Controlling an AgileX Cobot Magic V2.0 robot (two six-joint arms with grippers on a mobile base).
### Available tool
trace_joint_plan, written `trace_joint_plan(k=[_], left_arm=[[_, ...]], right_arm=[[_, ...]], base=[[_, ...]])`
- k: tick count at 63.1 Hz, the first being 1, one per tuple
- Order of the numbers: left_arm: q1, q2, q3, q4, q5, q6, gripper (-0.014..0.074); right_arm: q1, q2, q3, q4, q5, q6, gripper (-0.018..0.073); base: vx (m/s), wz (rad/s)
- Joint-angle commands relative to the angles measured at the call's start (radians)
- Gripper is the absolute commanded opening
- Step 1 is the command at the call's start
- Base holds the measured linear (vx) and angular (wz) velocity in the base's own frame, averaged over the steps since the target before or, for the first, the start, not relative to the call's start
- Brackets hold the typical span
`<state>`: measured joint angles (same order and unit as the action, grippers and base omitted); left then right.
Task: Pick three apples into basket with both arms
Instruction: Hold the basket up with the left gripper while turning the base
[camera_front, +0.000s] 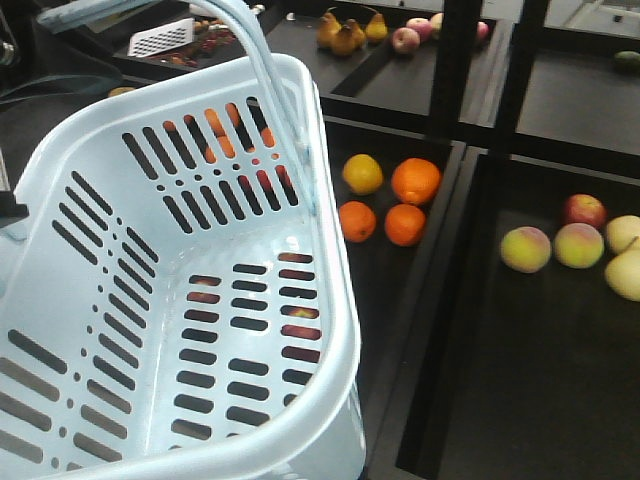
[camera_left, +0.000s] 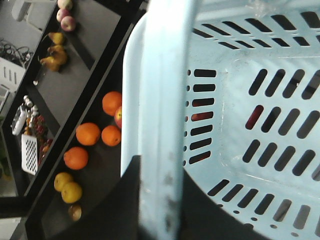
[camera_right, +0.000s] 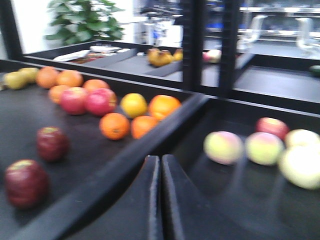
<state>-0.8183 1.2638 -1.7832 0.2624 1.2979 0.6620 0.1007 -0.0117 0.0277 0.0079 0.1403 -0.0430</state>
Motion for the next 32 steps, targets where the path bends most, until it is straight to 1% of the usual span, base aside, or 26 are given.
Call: trace_joint_plan(k=[1, 32], left_arm=[[-0.007, -0.025, -0.028, 0.012, -0.050, -0.017, -0.0006], [-0.007, -0.025, -0.028, 0.012, -0.050, -0.017, -0.0006]], right_arm=[[0.001, -0.013, 0.014, -0.008, -0.075, -0.010, -0.0008], [0.001, -0.013, 0.014, -0.008, -0.075, -0.010, -0.0008]], base=[[-0.02, 0.56], [-0.03, 0.57]])
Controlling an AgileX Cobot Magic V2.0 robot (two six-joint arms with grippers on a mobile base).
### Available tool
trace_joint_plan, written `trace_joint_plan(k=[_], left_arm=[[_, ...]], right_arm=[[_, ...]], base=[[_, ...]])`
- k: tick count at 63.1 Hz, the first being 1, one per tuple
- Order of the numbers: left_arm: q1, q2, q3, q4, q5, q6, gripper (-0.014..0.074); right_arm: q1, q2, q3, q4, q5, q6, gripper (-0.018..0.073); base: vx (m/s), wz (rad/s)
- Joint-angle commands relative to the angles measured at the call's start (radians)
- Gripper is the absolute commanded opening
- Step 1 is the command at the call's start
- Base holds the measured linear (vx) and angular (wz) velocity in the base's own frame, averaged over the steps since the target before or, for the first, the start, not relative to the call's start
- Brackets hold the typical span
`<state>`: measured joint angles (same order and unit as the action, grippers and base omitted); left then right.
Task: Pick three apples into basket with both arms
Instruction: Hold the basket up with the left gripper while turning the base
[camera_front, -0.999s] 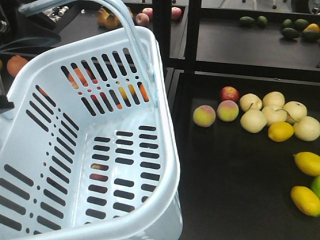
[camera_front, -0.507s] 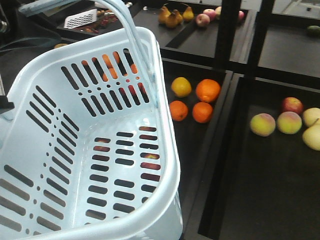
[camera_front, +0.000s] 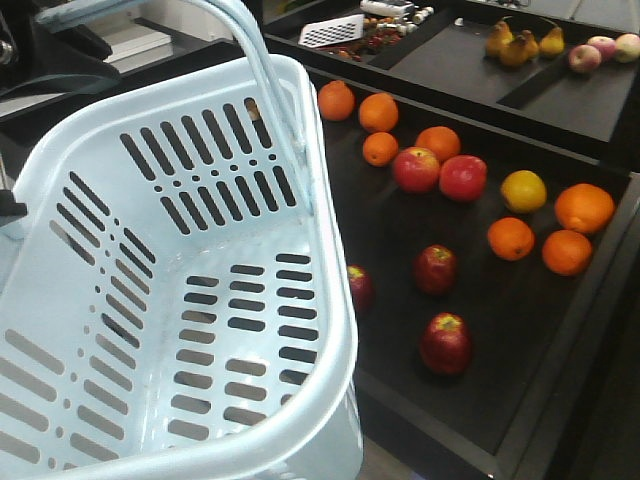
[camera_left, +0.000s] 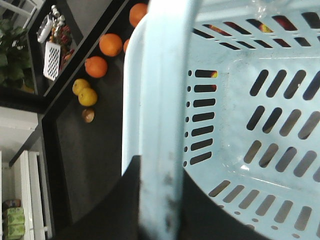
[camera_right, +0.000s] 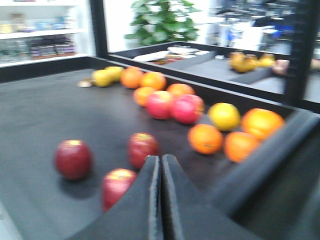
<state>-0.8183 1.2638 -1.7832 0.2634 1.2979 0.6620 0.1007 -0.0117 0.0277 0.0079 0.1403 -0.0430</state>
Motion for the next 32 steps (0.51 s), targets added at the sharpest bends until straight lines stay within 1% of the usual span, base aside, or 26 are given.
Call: trace_joint_plan(k=[1, 32], left_arm=[[-0.007, -0.025, -0.028, 0.011, -0.050, -0.017, -0.0006], [-0.007, -0.025, -0.028, 0.011, -0.050, -0.017, -0.0006]], right_arm=[[0.001, -0.013, 0.014, -0.008, -0.075, -0.010, -0.0008], [0.001, -0.013, 0.014, -0.008, -0.075, -0.010, -0.0008]], base=[[-0.04, 0.52], [-0.03, 0.45]])
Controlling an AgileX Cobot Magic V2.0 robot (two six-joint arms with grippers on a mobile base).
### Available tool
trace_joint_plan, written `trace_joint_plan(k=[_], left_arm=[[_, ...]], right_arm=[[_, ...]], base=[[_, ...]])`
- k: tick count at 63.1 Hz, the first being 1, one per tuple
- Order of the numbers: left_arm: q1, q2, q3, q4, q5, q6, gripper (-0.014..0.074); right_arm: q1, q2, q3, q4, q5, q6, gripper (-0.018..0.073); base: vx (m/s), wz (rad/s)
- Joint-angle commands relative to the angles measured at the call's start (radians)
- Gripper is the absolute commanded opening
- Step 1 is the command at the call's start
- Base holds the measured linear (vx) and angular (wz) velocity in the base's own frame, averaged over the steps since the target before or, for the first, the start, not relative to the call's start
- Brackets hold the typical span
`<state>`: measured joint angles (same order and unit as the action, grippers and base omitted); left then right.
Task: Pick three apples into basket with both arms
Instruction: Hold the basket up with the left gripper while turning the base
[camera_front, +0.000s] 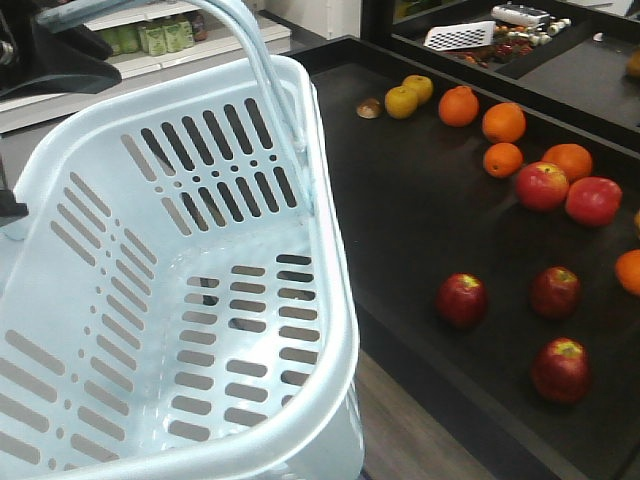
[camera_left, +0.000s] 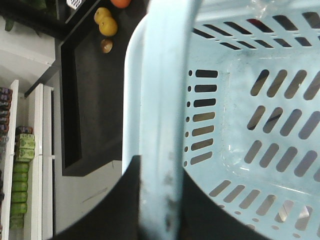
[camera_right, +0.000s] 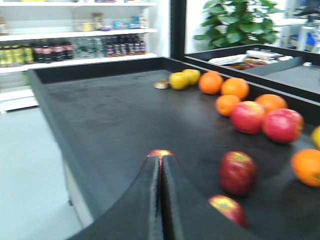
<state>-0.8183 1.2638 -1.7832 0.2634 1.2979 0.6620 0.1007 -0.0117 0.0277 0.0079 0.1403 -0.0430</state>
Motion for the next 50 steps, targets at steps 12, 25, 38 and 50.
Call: trace_joint_plan(k=[12, 25, 38, 50], left_arm=[[-0.007, -0.025, -0.028, 0.011, -0.050, -0.017, -0.0006], [-0.007, -0.025, -0.028, 0.011, -0.050, -0.017, -0.0006], [-0.007, -0.025, -0.028, 0.011, -0.050, -0.017, -0.0006], [-0.007, -0.025, -0.028, 0.011, -0.050, -0.017, -0.0006]], right_arm=[[0.001, -0.013, 0.014, -0.008, -0.075, -0.010, -0.0008], [0.001, -0.013, 0.014, -0.008, -0.075, -0.010, -0.0008], [0.001, -0.013, 0.014, -0.008, -0.075, -0.010, -0.0008], [0.001, -0.013, 0.014, -0.008, -0.075, -0.010, -0.0008]], base=[[-0.03, 0.42], [-0.02, 0.41], [0.01, 0.41], [0.04, 0.41]])
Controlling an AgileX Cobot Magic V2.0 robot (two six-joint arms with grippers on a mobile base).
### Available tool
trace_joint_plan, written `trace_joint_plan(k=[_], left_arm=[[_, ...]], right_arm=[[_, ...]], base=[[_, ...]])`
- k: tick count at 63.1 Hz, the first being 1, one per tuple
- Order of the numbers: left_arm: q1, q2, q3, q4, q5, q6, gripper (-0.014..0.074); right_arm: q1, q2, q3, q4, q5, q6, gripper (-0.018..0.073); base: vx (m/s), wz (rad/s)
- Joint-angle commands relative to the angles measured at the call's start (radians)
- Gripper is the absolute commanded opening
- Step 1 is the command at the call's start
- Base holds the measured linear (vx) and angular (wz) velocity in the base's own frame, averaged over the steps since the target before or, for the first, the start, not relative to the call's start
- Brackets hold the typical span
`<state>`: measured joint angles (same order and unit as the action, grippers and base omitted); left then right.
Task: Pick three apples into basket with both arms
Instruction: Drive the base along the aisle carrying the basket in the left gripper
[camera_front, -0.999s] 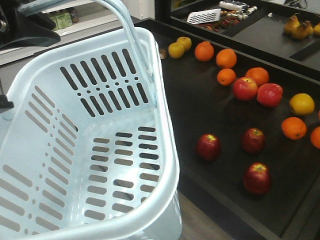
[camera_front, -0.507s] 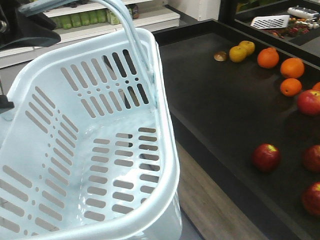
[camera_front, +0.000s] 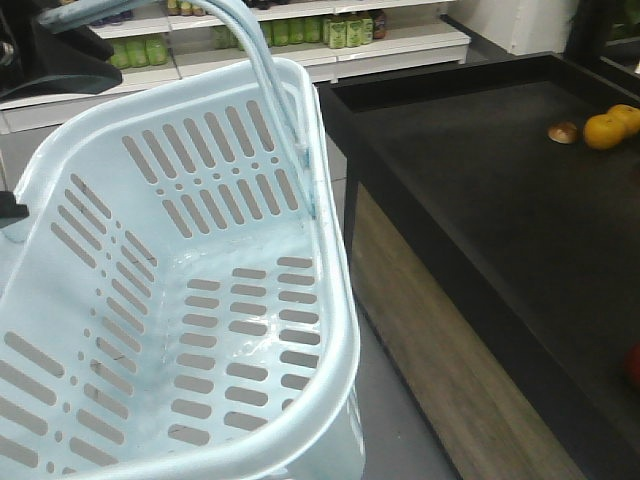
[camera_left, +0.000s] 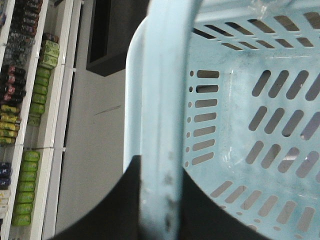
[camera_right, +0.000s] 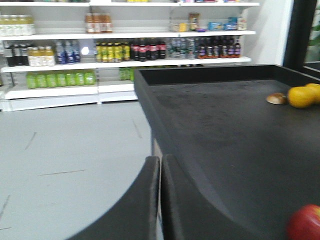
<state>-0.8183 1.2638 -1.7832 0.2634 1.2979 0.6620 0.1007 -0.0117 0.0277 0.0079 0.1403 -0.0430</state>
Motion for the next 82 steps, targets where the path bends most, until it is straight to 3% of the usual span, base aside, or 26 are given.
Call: trace_joint_plan(k=[1, 49, 82], left_arm=[[-0.007, -0.025, -0.028, 0.011, -0.050, -0.017, -0.0006], [-0.007, -0.025, -0.028, 0.010, -0.050, -0.017, -0.0006], [-0.007, -0.025, -0.028, 0.010, -0.050, -0.017, -0.0006]], right_arm=[[0.001, -0.013, 0.014, -0.008, -0.075, -0.010, -0.0008], [0.001, -0.013, 0.014, -0.008, -0.075, -0.010, -0.0008], [0.001, -0.013, 0.014, -0.008, -0.075, -0.010, -0.0008]], base=[[0.05, 0.41], [0.09, 0.40], [0.08, 0.16]])
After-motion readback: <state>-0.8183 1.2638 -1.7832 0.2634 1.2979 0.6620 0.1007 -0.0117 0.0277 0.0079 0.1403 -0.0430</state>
